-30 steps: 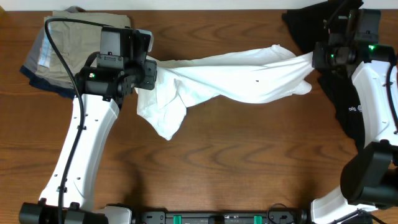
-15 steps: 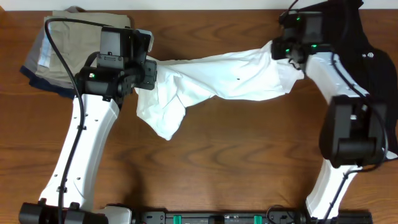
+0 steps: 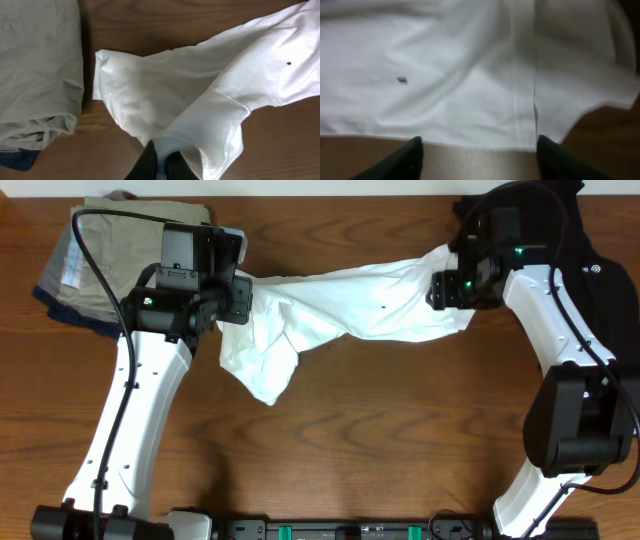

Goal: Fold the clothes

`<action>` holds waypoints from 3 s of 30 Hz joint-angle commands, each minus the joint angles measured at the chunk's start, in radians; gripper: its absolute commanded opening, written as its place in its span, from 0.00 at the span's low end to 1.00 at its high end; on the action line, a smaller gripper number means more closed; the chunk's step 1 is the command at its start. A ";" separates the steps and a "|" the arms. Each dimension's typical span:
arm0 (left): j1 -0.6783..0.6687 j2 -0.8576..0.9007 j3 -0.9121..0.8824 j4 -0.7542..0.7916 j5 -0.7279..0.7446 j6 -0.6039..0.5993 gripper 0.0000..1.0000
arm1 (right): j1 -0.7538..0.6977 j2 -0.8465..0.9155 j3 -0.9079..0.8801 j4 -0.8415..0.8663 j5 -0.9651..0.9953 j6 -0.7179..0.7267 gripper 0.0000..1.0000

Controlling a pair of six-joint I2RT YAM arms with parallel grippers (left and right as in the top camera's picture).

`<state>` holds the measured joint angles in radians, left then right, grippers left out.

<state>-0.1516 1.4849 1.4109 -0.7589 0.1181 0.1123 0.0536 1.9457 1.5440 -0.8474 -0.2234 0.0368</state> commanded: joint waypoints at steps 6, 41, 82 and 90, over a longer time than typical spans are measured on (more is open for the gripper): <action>0.005 0.014 0.007 0.001 -0.018 0.013 0.06 | 0.000 0.007 -0.184 0.072 0.087 0.052 0.64; 0.005 0.014 0.007 0.000 -0.018 0.013 0.06 | -0.032 0.013 -0.313 0.288 0.171 0.032 0.48; 0.005 0.002 0.007 0.042 -0.035 0.014 0.06 | -0.187 -0.342 -0.088 0.051 0.076 0.026 0.01; 0.005 0.002 0.007 0.042 -0.050 0.014 0.06 | -0.187 -0.354 -0.088 0.017 0.069 0.025 0.01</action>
<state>-0.1516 1.4860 1.4109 -0.7212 0.0963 0.1123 -0.1307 1.6054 1.4605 -0.8310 -0.1425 0.0708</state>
